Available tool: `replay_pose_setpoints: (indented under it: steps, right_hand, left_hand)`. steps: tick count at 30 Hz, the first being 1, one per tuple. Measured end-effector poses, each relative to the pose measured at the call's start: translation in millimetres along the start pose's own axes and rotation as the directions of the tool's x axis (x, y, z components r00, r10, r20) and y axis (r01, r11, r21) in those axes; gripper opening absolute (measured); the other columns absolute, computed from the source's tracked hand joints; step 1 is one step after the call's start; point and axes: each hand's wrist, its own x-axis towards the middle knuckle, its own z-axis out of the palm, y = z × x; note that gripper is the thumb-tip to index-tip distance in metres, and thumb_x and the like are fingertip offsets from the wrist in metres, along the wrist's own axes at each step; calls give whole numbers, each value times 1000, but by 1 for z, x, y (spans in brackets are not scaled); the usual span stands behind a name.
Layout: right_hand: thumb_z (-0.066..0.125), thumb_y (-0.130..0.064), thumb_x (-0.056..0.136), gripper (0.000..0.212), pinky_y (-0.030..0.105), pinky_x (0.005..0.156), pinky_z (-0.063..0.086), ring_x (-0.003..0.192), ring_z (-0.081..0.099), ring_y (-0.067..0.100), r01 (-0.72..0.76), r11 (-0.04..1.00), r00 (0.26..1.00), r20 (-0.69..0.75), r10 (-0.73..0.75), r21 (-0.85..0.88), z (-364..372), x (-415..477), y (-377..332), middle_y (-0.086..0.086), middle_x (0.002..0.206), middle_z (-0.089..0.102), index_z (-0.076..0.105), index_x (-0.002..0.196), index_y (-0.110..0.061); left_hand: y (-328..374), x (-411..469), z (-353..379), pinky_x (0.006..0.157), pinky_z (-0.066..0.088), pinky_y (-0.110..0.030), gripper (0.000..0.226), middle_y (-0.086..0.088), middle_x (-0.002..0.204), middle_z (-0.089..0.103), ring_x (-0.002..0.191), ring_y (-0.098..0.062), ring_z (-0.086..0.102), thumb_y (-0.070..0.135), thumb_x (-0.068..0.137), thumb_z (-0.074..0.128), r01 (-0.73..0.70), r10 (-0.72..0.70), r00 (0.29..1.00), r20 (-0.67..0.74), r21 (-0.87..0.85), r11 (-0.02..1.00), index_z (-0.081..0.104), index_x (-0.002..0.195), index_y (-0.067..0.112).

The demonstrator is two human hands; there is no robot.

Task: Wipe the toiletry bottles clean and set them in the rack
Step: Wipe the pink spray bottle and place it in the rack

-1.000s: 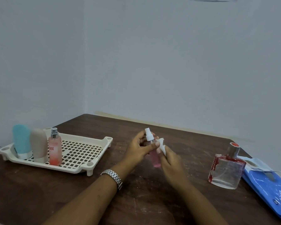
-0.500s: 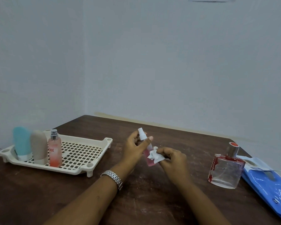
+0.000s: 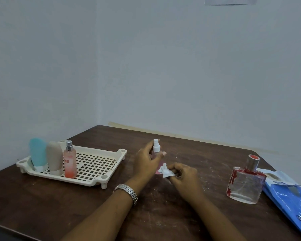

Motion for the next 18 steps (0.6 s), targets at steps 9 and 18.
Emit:
replay_pose_setpoints:
  steps: [9,18]
  right_hand:
    - [73,-19,79,12,14,59,47,69,61,4,21,1000,999,38,-20,-17,4,0,-2,-10,78,67,71,90,-20]
    - [72,-18,80,2,13,49,38,60,58,9,103,995,994,32,-103,-7,10,-6,-2,-8,67,66,71,80,-18]
  left_hand:
    - [7,-10,-33,89,53,-31,59,2,112,69,107,-9,62,24,70,83,-34,36,993,-109,18,999,58,123,22]
    - [0,-13,-103,78,54,-33,46,2,97,72,89,-13,68,28,68,85,63,-29,916,-401,71,996,52,100,26]
